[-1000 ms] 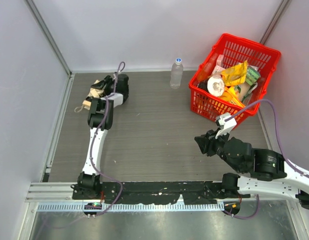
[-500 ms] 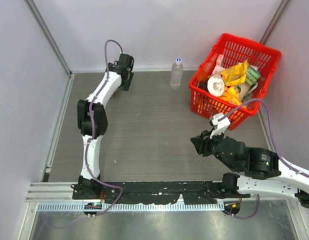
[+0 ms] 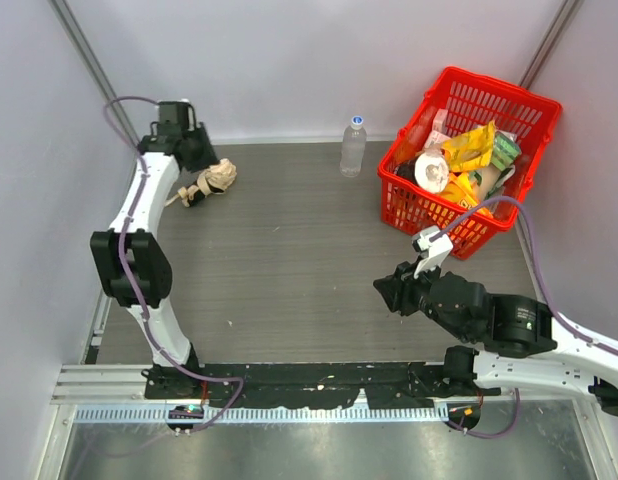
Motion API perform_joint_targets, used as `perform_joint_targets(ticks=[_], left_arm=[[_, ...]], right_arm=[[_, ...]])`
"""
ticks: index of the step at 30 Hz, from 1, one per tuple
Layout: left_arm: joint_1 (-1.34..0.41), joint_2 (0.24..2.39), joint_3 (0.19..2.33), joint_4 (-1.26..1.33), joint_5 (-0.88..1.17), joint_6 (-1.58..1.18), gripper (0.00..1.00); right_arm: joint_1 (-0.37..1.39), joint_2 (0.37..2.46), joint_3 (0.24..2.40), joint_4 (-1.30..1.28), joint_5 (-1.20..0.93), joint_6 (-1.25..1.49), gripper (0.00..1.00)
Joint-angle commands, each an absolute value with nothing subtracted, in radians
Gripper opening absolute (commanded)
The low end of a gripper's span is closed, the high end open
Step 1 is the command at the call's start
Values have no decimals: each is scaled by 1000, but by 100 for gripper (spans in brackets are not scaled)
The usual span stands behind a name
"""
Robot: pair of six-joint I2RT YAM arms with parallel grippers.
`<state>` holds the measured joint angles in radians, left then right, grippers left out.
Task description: Put away the umbrella
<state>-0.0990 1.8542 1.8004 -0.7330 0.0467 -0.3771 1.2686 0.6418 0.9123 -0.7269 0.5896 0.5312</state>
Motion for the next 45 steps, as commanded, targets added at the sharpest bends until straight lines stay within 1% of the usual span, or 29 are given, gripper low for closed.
perform_joint_targets(ticks=[1, 2, 3, 5, 10, 14, 16, 23, 27, 31, 32, 36, 40, 42, 45], left_arm=[[33, 1903, 1798, -493, 72, -642, 25], [47, 1937, 1824, -488, 55, -672, 16], [63, 1971, 1848, -483, 52, -701, 13], [74, 2054, 1917, -480, 23, -722, 9], [75, 2232, 2035, -468, 15, -758, 7], [71, 2304, 2039, -436, 58, -772, 4], [63, 2292, 1988, -423, 70, -772, 3], [26, 2054, 1525, -174, 26, -805, 3], [9, 1956, 1349, -77, 9, -821, 4], [9, 1879, 1269, -57, 9, -808, 9], [9, 1861, 1263, -57, 9, -799, 13], [12, 1803, 1302, -101, 21, -767, 28], [12, 1697, 1338, -147, 90, -750, 50], [11, 1628, 1335, -169, 158, -747, 59], [11, 1501, 1281, -149, 334, -794, 68]], right_arm=[[1269, 626, 933, -695, 577, 572, 35], [1269, 623, 928, -695, 581, 578, 35], [1269, 617, 925, -696, 583, 583, 35], [1269, 607, 917, -695, 586, 594, 35], [1269, 597, 910, -706, 597, 617, 35], [1269, 607, 933, -727, 598, 623, 35], [1269, 612, 934, -730, 603, 621, 35], [1267, 649, 919, -678, 566, 612, 35], [1269, 660, 904, -666, 552, 614, 35], [1269, 658, 887, -652, 537, 615, 35], [1269, 658, 884, -649, 534, 615, 35], [1269, 672, 865, -650, 543, 620, 35], [1269, 699, 867, -676, 590, 634, 35], [1267, 703, 874, -695, 627, 641, 35], [1270, 687, 894, -726, 696, 652, 35]])
